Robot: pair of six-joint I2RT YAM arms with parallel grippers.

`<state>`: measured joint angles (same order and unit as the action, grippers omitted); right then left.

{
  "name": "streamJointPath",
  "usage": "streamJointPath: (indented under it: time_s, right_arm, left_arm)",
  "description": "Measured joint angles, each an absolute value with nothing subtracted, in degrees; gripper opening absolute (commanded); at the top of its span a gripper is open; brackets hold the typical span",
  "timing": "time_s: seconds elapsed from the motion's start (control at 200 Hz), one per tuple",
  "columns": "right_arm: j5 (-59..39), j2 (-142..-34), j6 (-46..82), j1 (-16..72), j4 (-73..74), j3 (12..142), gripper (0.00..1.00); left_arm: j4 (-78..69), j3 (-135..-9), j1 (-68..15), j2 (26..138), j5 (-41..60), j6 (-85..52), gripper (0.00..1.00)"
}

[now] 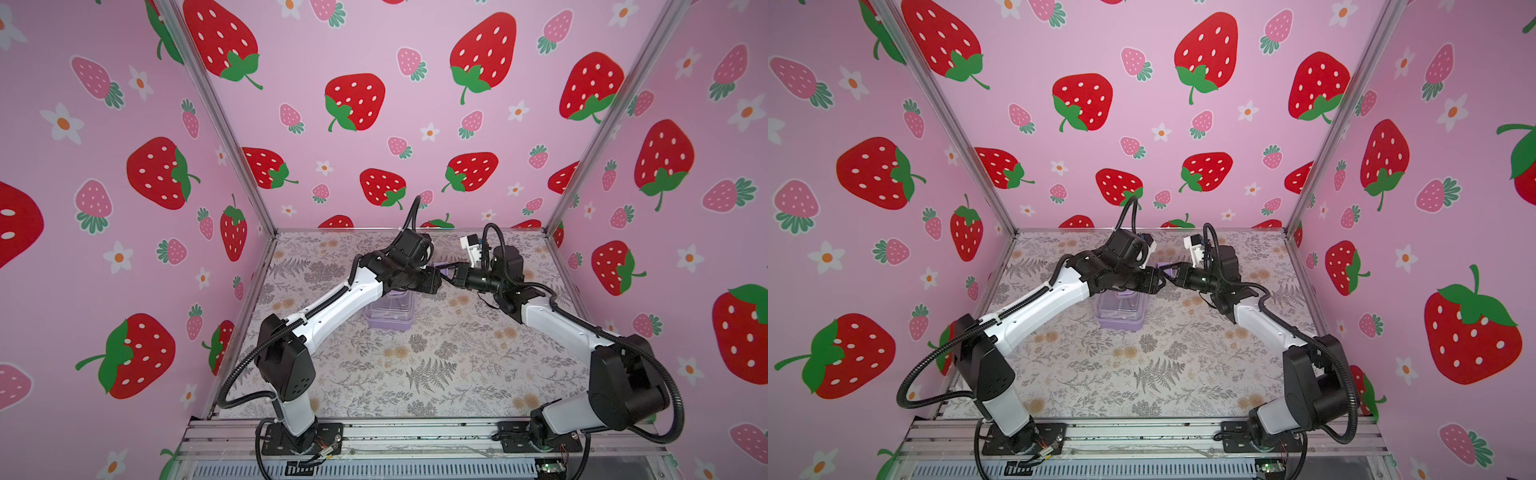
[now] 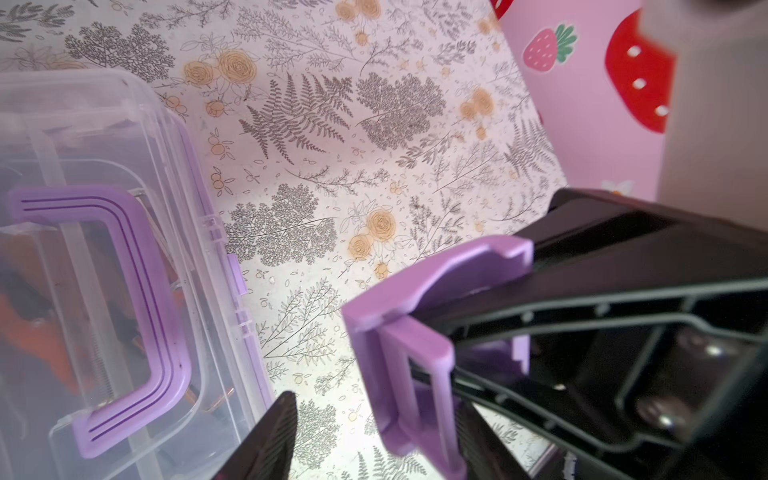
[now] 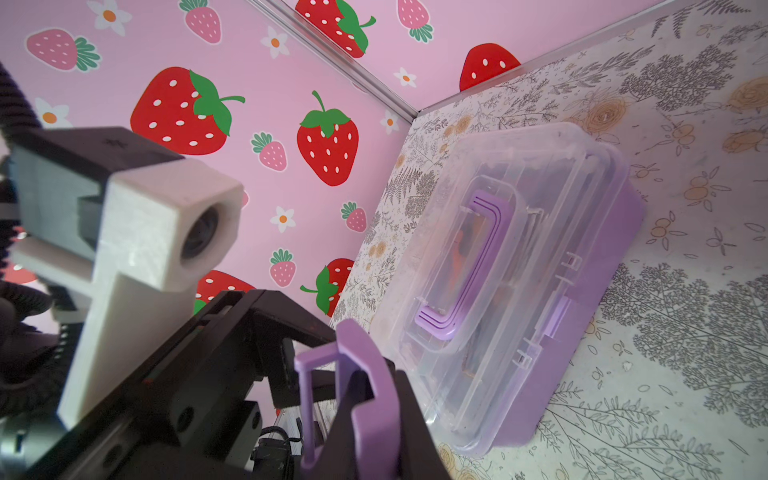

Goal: Pack the tool kit

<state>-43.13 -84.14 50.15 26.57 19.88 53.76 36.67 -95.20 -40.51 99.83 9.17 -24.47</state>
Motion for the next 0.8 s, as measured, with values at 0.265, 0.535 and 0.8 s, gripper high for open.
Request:
streamJointPath:
  time_s: [0.265, 0.535, 0.8]
  right_arm:
    - [-46.19, -84.16, 51.33, 26.33, 20.12, 52.73, 0.0]
    - [-48.05, -85.95, 51.46, 26.06, 20.08, 53.1, 0.0]
    - [-48.58, -86.32, 52.38, 26.06, 20.36, 53.71, 0.0]
  left_arm:
    - [31.2, -94.65, -36.42, 96.82, 12.19, -26.26, 0.78]
    - [28.05, -92.23, -34.81, 96.79, 16.71, -28.42, 0.79]
    - [25.17, -90.89, -34.76, 96.97, 20.62, -30.2, 0.65]
